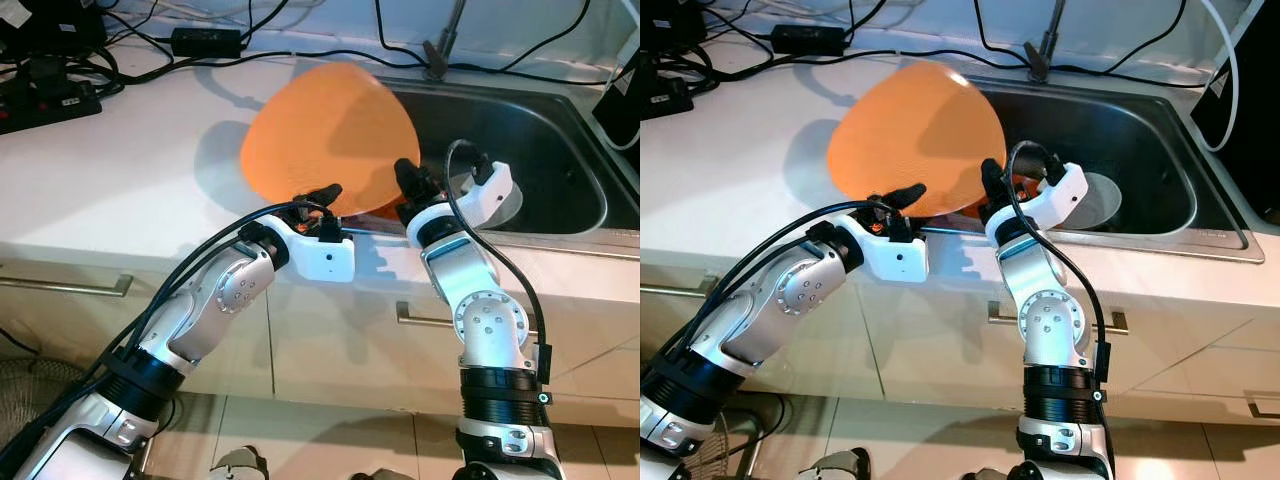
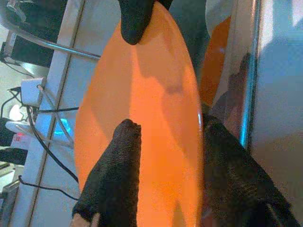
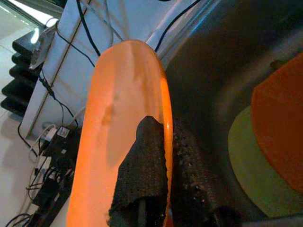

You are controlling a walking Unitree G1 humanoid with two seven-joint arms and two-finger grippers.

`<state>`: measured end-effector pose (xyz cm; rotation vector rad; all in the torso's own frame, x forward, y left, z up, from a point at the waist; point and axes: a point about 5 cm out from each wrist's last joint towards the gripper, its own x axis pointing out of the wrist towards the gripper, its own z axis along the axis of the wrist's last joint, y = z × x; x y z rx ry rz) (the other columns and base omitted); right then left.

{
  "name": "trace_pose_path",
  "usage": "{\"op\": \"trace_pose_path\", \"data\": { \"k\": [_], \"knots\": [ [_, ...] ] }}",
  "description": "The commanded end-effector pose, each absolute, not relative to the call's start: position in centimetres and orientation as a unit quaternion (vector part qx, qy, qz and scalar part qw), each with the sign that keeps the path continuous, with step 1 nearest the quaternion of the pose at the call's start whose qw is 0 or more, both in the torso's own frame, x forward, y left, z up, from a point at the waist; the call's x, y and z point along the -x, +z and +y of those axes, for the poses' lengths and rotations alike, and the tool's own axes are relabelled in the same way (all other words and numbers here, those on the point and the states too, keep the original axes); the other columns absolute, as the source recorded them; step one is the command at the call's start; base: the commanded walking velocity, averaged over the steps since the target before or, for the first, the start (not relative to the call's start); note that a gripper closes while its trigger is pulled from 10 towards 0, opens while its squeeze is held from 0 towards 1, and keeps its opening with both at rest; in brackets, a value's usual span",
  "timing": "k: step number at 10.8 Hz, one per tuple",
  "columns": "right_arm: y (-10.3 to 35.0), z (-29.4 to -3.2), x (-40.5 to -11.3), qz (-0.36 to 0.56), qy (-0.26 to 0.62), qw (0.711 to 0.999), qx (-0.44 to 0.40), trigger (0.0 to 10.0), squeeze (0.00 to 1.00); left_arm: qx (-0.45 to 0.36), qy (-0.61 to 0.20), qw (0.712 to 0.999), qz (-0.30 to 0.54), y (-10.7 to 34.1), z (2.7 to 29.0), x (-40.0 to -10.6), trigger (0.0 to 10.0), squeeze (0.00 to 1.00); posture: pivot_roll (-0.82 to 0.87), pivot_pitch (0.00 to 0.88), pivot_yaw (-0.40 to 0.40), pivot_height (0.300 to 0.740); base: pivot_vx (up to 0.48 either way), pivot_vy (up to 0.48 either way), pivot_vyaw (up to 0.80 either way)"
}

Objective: Kitchen organization

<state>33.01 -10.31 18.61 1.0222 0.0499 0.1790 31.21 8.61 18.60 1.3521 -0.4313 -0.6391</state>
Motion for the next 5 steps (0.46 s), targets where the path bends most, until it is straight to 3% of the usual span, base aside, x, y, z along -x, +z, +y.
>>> {"op": "trace_pose_path", "data": {
  "k": [1,5],
  "knots": [
    [19.3,-9.7,-33.5,0.015,0.07,0.846,-0.528,0.0,0.0,-0.61,-0.268,0.715,-0.212,19.6,8.7,-31.4,10.0,0.0,0.06,0.101,-0.077,0.74,0.0,0.0,0.0],
    [19.7,-11.8,-34.2,-0.008,0.023,0.832,-0.554,0.0,0.0,-0.61,-0.266,0.715,-0.215,19.6,8.7,-31.4,10.0,0.0,0.06,0.101,-0.078,0.74,0.0,0.0,0.0]
  ]
}}
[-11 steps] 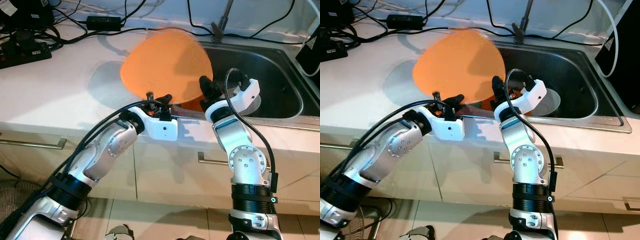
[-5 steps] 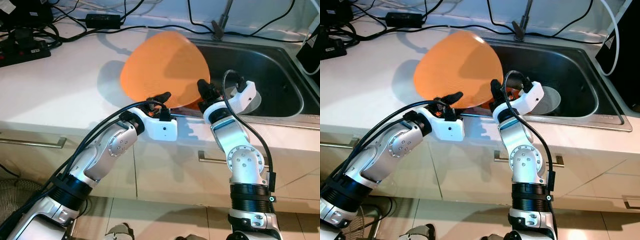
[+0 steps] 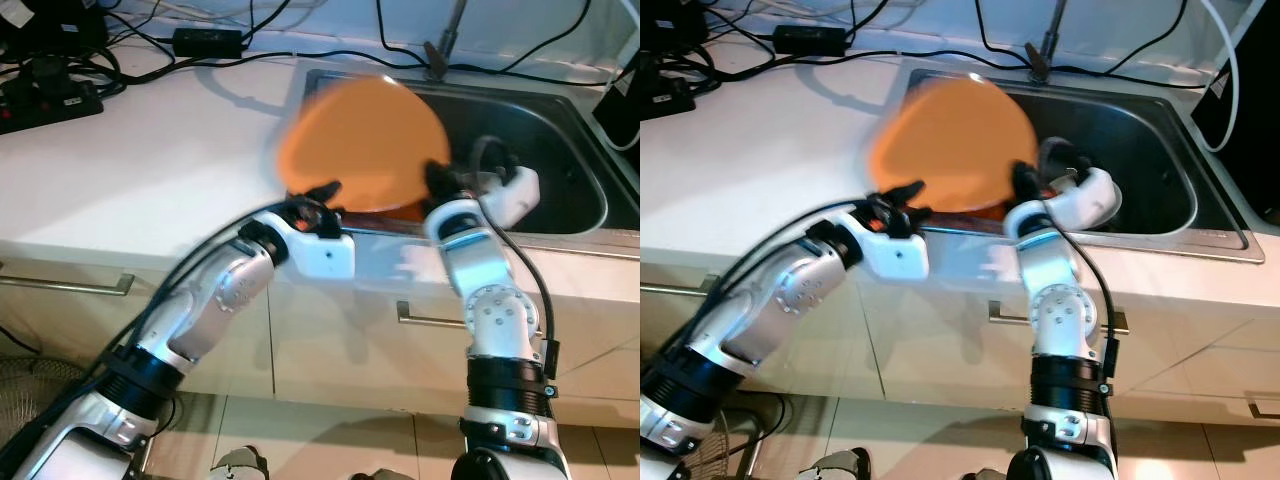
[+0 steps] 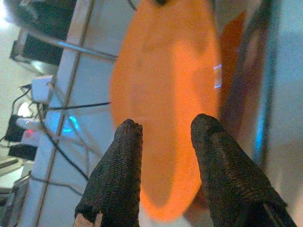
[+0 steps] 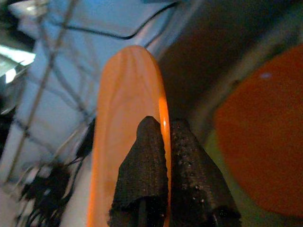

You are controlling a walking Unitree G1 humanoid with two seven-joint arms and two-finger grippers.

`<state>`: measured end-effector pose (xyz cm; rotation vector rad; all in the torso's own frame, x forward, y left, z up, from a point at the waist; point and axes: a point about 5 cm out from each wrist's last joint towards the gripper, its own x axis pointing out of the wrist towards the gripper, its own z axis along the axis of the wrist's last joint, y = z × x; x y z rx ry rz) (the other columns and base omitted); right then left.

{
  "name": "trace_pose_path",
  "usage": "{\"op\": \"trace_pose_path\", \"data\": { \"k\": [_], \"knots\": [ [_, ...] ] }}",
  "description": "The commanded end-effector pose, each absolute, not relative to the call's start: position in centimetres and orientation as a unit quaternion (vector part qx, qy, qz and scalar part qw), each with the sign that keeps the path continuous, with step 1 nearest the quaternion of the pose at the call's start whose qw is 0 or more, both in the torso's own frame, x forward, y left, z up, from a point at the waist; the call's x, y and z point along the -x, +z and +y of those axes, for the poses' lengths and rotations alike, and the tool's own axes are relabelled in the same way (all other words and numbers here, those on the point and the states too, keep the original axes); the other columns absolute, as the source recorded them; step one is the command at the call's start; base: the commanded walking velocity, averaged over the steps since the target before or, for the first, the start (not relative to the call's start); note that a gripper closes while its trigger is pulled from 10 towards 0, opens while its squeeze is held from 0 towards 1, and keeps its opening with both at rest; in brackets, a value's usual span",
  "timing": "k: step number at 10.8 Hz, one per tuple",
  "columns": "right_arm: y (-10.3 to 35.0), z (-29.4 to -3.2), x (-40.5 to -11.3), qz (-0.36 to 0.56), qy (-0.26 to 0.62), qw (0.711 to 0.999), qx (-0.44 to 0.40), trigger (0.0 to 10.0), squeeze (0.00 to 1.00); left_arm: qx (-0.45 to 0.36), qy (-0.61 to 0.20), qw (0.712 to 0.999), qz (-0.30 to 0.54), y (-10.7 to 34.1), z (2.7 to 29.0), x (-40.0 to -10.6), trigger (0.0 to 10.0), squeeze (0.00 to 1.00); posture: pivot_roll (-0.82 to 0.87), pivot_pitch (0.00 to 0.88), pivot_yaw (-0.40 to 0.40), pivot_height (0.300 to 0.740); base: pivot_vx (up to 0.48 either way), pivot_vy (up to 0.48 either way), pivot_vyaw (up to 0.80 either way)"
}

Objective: Kitchen organization

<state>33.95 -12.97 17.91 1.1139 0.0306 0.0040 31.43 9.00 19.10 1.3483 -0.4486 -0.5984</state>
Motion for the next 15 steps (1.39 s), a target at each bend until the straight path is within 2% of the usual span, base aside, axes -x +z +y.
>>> {"op": "trace_pose_path", "data": {
  "k": [1,2,3,4,5,7,8,9,10,11,13,15],
  "knots": [
    [20.0,-12.7,-34.5,-0.019,0.01,0.833,-0.553,0.0,0.0,-0.609,-0.266,0.716,-0.214,19.6,8.8,-31.3,10.0,0.0,0.06,0.102,-0.078,0.74,0.0,0.0,0.0],
    [20.0,-13.0,-34.7,-0.022,0.005,0.833,-0.553,0.0,0.0,-0.608,-0.266,0.717,-0.213,19.6,8.8,-31.3,10.0,0.0,0.06,0.102,-0.078,0.74,0.0,0.0,0.0],
    [20.3,-14.5,-35.2,-0.04,-0.025,0.835,-0.548,0.0,0.0,-0.597,-0.263,0.729,-0.207,19.4,8.9,-31.4,10.0,0.0,0.06,0.102,-0.078,0.74,0.0,0.0,0.0],
    [20.5,-15.5,-35.7,-0.052,-0.045,0.836,-0.544,0.0,0.0,-0.558,-0.249,0.767,-0.193,19.4,9.3,-31.5,10.0,0.0,0.06,0.103,-0.078,0.74,0.0,0.0,0.0],
    [20.7,-15.8,-35.8,-0.058,-0.051,0.834,-0.546,0.0,0.0,-0.543,-0.242,0.782,-0.188,19.6,9.5,-31.6,10.0,0.0,0.06,0.105,-0.08,0.74,0.0,0.0,0.0],
    [20.8,-17.1,-36.4,-0.073,-0.078,0.846,-0.523,0.0,0.0,-0.486,-0.221,0.83,-0.16,19.6,10.3,-31.8,10.0,0.0,0.06,0.105,-0.081,0.74,0.0,0.0,0.0],
    [20.7,-17.4,-36.6,-0.075,-0.082,0.859,-0.5,10.0,0.0,-0.42,-0.211,0.873,-0.132,19.7,10.8,-31.9,10.0,0.0,0.06,0.105,-0.081,0.74,0.0,0.0,0.0],
    [20.3,-17.8,-36.9,-0.069,-0.095,0.891,-0.439,10.0,0.0,-0.314,-0.204,0.923,-0.084,19.4,11.6,-32.0,10.0,0.0,0.06,0.105,-0.081,0.74,0.0,0.0,0.0],
    [19.8,-18.1,-37.3,-0.059,-0.103,0.91,-0.398,10.0,0.0,-0.254,-0.186,0.947,-0.069,19.6,12.1,-32.1,10.0,0.0,0.07,0.106,-0.082,0.74,0.0,0.0,0.0],
    [19.5,-18.4,-37.7,-0.054,-0.109,0.938,-0.325,10.0,0.0,-0.212,-0.178,0.959,-0.055,19.8,12.5,-32.2,10.0,0.0,0.07,0.106,-0.082,0.74,0.0,0.0,0.0],
    [19.5,-18.4,-38.5,-0.058,-0.105,0.961,-0.249,10.0,0.0,-0.188,-0.184,0.964,-0.034,19.8,12.5,-31.9,10.0,0.0,0.07,0.105,-0.09,0.74,0.0,0.0,0.0],
    [18.8,-18.3,-39.1,-0.037,-0.106,0.963,-0.244,10.0,0.0,-0.175,-0.19,0.966,-0.024,19.8,12.1,-31.6,10.0,0.0,0.08,0.104,-0.095,0.74,0.0,0.0,0.0]
  ]
}}
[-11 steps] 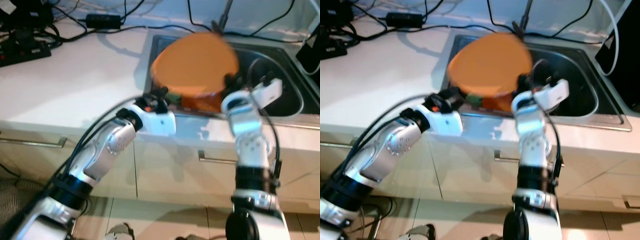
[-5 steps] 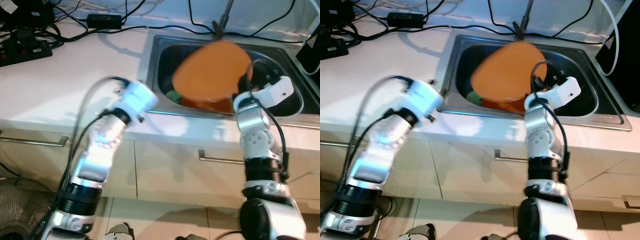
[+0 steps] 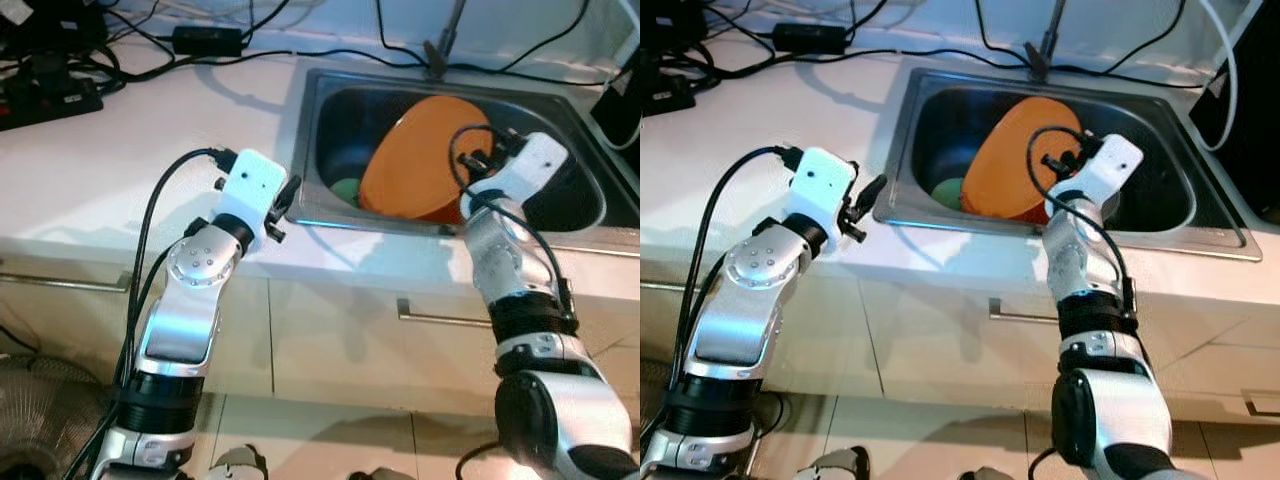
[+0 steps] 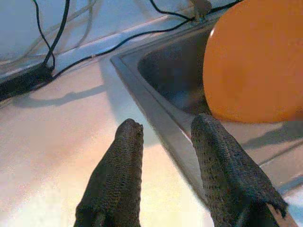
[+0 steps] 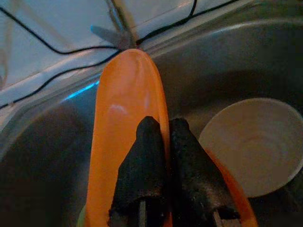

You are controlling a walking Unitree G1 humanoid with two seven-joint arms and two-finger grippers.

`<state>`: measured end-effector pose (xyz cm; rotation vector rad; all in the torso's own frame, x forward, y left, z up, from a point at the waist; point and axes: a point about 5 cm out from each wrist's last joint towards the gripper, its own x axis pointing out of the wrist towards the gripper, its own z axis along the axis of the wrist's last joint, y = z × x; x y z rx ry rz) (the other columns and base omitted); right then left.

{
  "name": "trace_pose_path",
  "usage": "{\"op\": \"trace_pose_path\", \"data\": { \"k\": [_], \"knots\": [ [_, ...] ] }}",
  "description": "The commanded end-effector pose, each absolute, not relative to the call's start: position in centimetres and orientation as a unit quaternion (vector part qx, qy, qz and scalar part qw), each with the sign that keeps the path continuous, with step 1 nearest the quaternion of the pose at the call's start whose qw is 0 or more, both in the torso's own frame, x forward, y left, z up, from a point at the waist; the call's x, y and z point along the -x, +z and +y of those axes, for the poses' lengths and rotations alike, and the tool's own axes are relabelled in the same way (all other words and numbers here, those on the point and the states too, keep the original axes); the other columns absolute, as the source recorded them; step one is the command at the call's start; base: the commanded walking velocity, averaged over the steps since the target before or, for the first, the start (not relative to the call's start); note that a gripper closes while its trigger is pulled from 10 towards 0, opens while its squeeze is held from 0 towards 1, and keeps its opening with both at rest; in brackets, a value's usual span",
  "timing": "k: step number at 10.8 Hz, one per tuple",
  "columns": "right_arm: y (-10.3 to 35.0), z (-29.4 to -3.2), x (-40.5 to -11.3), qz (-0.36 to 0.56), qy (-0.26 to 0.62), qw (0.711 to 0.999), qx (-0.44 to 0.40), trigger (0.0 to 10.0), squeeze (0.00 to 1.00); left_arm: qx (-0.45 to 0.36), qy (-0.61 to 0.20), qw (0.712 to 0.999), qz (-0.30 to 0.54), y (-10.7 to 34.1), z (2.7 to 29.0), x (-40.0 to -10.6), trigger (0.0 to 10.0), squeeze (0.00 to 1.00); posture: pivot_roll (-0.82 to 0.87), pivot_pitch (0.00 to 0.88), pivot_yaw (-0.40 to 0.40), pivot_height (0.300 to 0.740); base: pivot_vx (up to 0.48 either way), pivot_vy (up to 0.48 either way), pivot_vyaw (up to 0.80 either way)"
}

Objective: Kitchen organization

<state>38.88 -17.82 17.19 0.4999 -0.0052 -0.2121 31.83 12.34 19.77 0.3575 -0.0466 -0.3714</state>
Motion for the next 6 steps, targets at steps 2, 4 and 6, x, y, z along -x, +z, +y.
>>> {"op": "trace_pose_path", "data": {
  "k": [2,4,6],
  "knots": [
    [17.7,-18.0,-39.4,-0.012,-0.107,0.959,-0.264,10.0,0.0,-0.172,-0.197,0.965,-0.013,19.5,11.9,-31.4,10.0,0.0,0.08,0.105,-0.098,0.74,0.0,0.0,0.0],
    [16.4,-17.7,-39.6,0.019,-0.111,0.959,-0.26,10.0,0.0,-0.17,-0.208,0.963,-0.001,19.3,11.6,-31.0,10.0,0.0,0.08,0.109,-0.097,0.74,0.0,0.0,0.0],
    [15.9,-17.8,-39.7,0.034,-0.119,0.956,-0.266,10.0,0.0,-0.169,-0.214,0.962,0.008,19.1,11.3,-30.8,10.0,0.0,0.09,0.111,-0.097,0.74,0.0,0.0,0.0]
  ]
}}
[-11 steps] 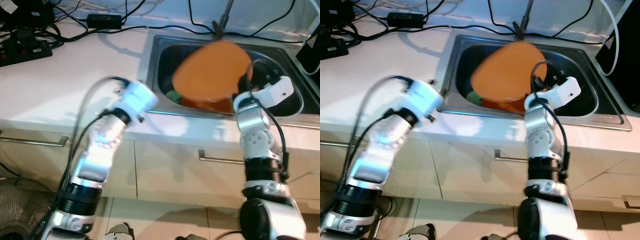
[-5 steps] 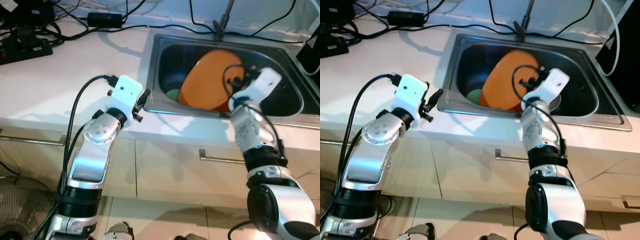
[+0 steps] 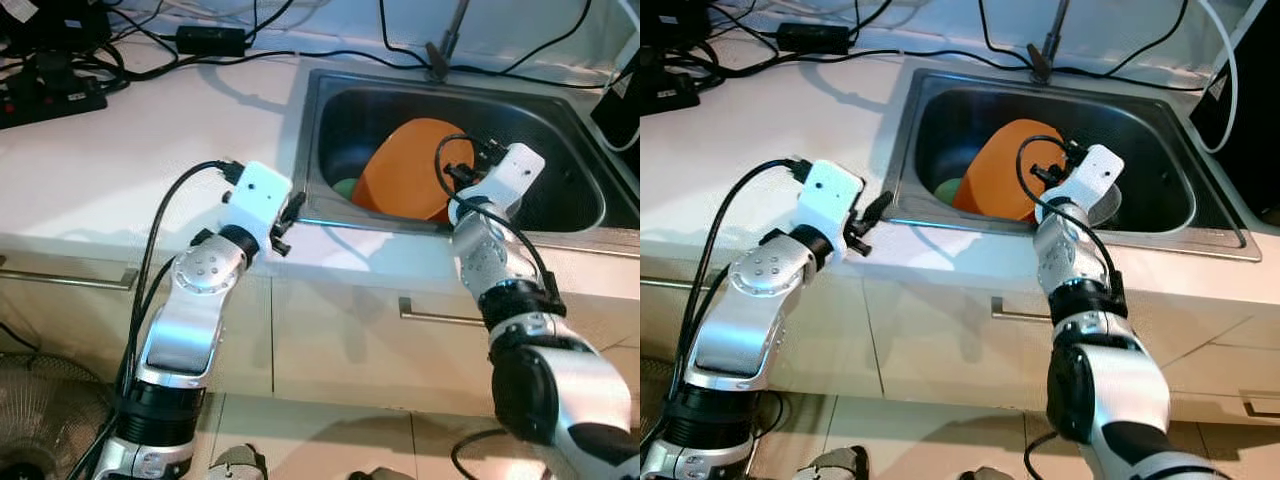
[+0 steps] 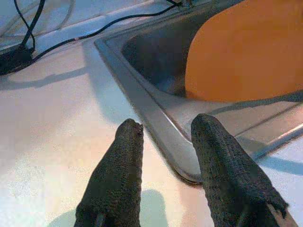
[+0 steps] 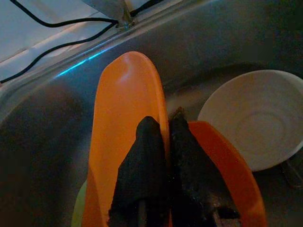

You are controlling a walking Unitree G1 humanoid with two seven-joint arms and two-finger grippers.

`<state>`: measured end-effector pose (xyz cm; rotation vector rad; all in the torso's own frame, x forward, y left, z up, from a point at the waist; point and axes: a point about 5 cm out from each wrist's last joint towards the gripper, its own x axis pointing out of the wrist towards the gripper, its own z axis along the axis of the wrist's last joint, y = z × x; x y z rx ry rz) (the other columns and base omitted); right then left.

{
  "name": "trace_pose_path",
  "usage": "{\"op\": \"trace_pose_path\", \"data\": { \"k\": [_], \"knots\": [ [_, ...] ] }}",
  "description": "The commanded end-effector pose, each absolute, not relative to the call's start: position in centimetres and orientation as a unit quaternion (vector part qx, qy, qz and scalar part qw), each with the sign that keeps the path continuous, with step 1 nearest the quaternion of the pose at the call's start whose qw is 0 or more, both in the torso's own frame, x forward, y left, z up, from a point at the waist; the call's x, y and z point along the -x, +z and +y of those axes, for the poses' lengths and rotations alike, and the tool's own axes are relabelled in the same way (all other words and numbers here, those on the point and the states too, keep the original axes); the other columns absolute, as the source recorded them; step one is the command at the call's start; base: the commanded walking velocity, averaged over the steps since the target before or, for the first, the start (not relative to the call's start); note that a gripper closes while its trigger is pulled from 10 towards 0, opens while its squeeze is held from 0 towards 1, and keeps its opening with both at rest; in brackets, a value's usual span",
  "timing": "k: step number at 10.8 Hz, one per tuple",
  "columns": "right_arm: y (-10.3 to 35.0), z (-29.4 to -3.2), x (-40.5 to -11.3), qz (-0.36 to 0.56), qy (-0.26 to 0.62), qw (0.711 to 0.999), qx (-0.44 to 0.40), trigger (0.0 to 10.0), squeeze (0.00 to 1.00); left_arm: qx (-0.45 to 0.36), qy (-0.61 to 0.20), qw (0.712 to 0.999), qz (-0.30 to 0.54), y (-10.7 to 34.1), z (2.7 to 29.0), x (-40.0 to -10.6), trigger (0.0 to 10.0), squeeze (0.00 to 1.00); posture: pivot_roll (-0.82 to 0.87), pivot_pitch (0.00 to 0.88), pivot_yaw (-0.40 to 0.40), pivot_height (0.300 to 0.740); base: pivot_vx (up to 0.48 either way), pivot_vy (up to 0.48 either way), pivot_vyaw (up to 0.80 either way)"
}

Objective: Kitchen organization

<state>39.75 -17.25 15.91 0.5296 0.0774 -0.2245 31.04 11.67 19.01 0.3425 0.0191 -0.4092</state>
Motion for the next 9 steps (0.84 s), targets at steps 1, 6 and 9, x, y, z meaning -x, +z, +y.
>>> {"op": "trace_pose_path", "data": {
  "k": [1,6,9],
  "knots": [
    [15.84,-17.78,-39.78,0.038,-0.122,0.954,-0.271,10.0,0.0,-0.167,-0.216,0.962,0.011,19.05,11.21,-30.71,10.0,0.0,0.08,0.115,-0.098,0.74,0.0,0.0,0.0],
    [15.13,-17.19,-39.91,0.066,-0.125,0.954,-0.265,10.0,0.12,-0.167,-0.221,0.961,0.022,18.92,10.95,-30.4,10.0,0.0,0.09,0.127,-0.098,0.74,0.0,0.0,0.0],
    [15.09,-17.2,-39.93,0.068,-0.126,0.954,-0.265,10.0,0.0,-0.167,-0.22,0.961,0.022,18.96,10.96,-30.44,10.0,0.0,0.09,0.129,-0.099,0.74,0.0,0.0,0.0]
  ]
}}
